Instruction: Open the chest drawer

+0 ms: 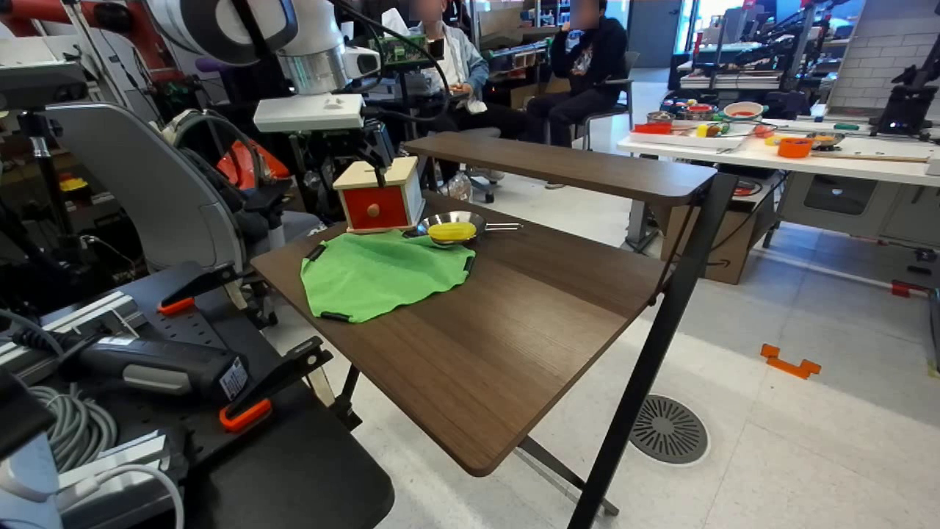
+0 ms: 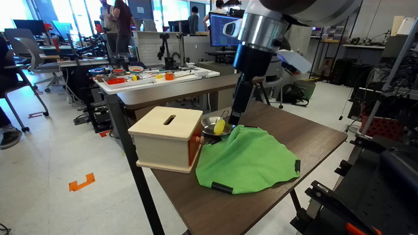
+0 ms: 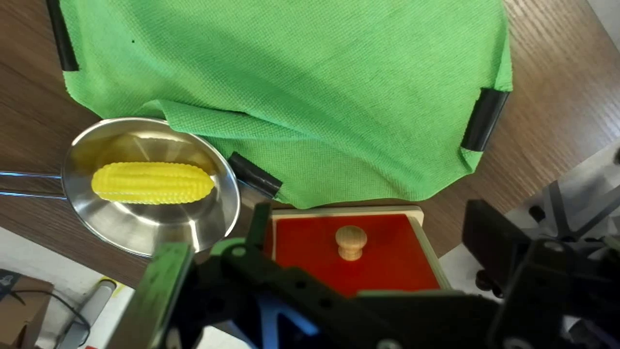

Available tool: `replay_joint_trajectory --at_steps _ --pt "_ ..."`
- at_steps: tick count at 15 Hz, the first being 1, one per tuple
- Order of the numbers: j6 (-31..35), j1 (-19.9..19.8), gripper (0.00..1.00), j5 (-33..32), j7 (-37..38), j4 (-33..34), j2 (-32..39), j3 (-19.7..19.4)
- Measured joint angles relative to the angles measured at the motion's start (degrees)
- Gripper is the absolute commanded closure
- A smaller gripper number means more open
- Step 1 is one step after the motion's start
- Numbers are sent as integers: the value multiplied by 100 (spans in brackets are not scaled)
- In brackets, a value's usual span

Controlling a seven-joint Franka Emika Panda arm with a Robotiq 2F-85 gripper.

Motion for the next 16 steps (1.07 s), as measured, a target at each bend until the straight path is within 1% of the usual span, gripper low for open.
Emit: replay_joint_trajectory --at_steps 2,5,7,9,12,16 --pt "3 119 0 -626 682 131 137 -83" --pt "81 429 0 -1408 1836 299 295 -300" --pt "229 657 0 -1710 2563 363 381 -457" --pt "432 829 0 -1810 3140 376 457 -559" --pt "694 934 0 -1812 3614 391 617 -617" --pt "1032 931 0 -1812 3663 515 935 -618"
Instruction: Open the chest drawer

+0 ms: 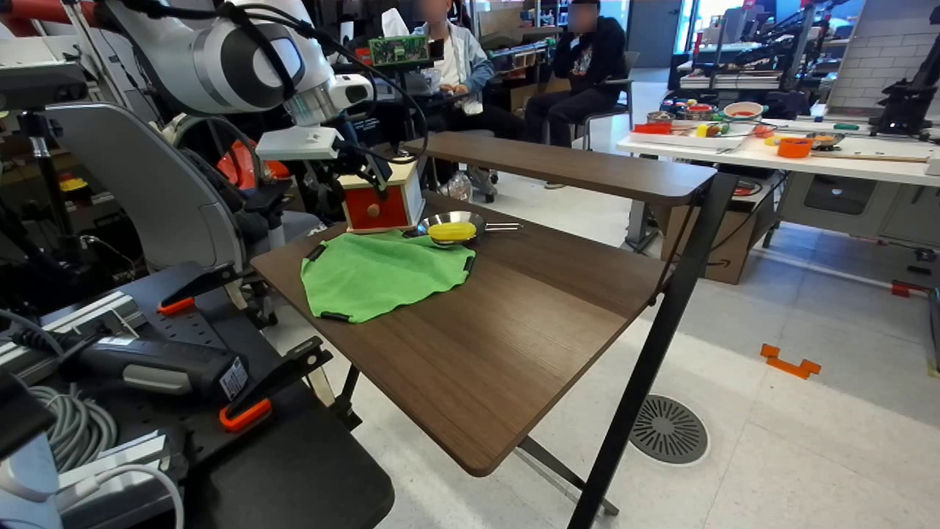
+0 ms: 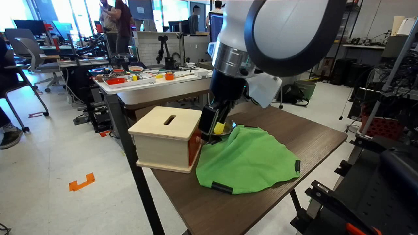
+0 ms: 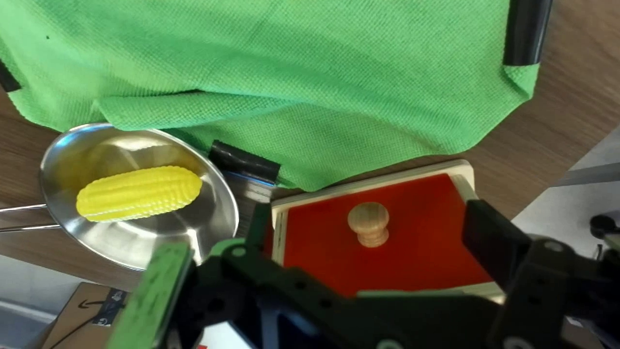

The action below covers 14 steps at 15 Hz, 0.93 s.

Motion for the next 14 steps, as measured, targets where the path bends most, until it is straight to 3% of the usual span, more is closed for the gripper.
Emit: replay_joint_trajectory --at_steps 8,9,10,14 --pt "361 -25 0 -271 -485 463 618 0" --pt "399 -32 25 -300 -526 523 672 0" --pt "442 -45 26 -311 -573 571 720 1" --pt "598 -105 58 -322 -719 688 860 18"
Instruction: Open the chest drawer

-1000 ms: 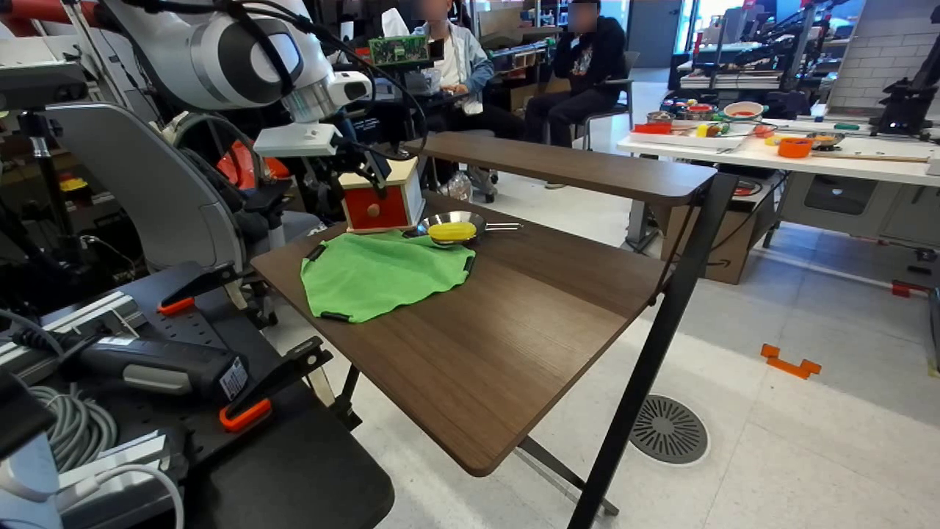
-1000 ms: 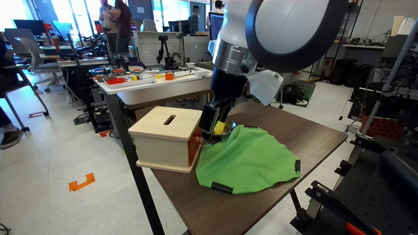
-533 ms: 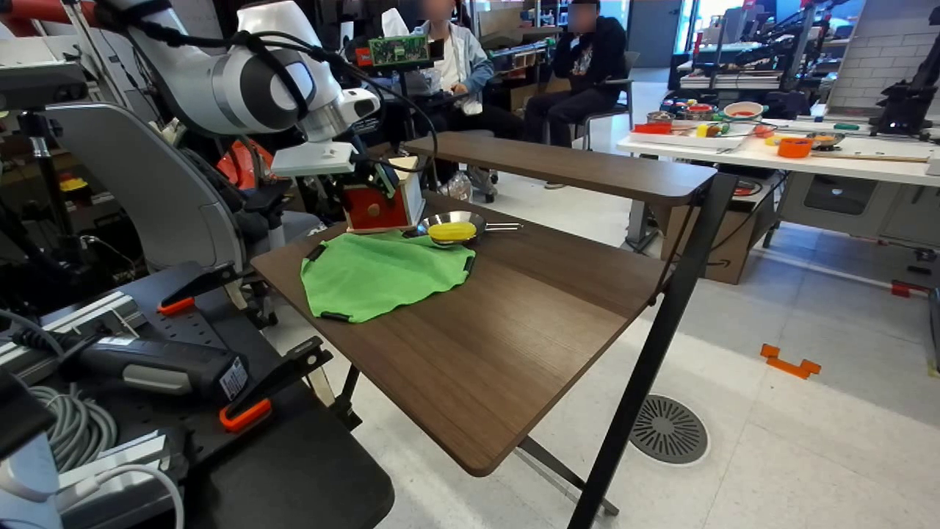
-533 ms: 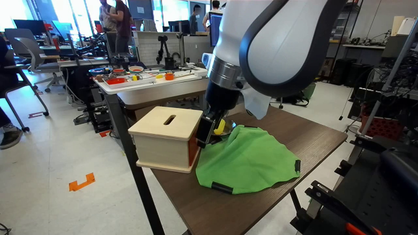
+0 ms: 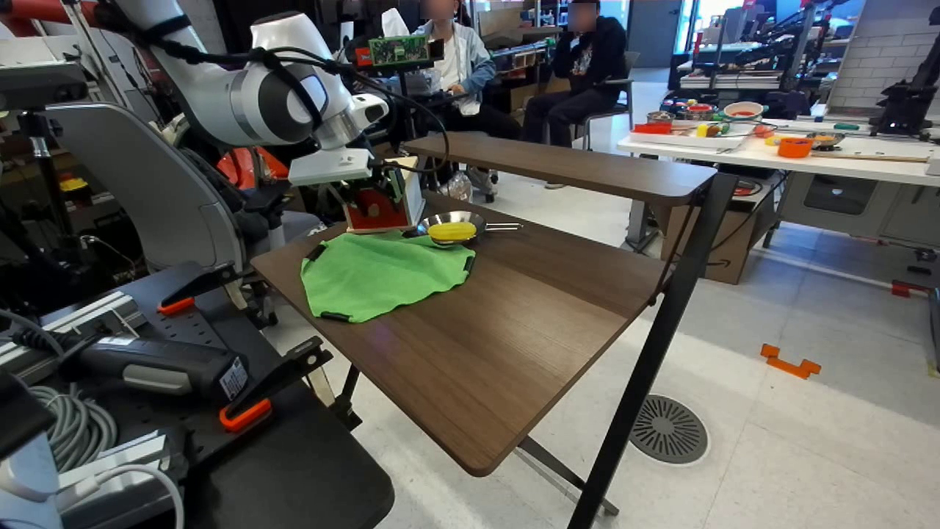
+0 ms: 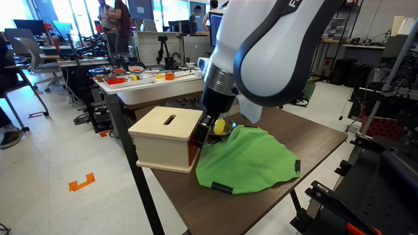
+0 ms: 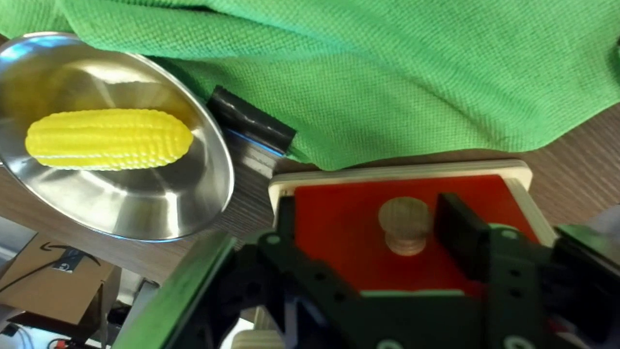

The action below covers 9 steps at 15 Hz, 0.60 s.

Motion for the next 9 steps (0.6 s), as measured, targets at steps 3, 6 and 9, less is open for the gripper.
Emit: replay_joint_trajectory --at_steps 3,6,9 --pt "72 -47 78 -4 -61 -4 41 79" --pt "72 -46 96 -5 -84 -27 41 154" --pt "79 -53 93 -6 -91 -33 41 161"
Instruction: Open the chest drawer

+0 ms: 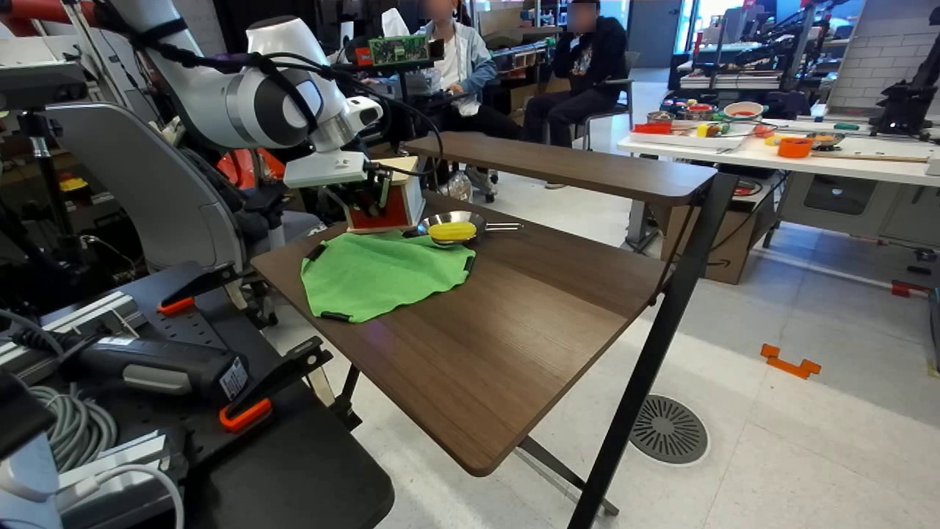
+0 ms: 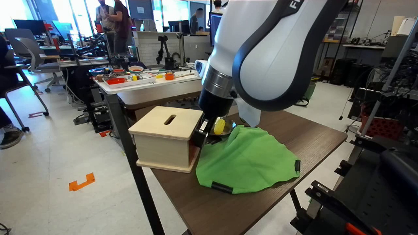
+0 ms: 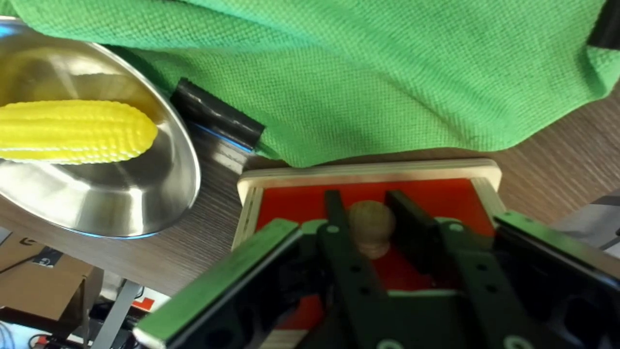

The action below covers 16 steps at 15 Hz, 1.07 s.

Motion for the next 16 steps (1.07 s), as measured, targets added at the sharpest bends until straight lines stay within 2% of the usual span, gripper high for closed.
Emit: replay_joint_trajectory --at_steps 11,16 --pt "750 -268 93 -1 -101 -406 -3 152" --pt "871 -354 93 -1 -116 -551 -43 190"
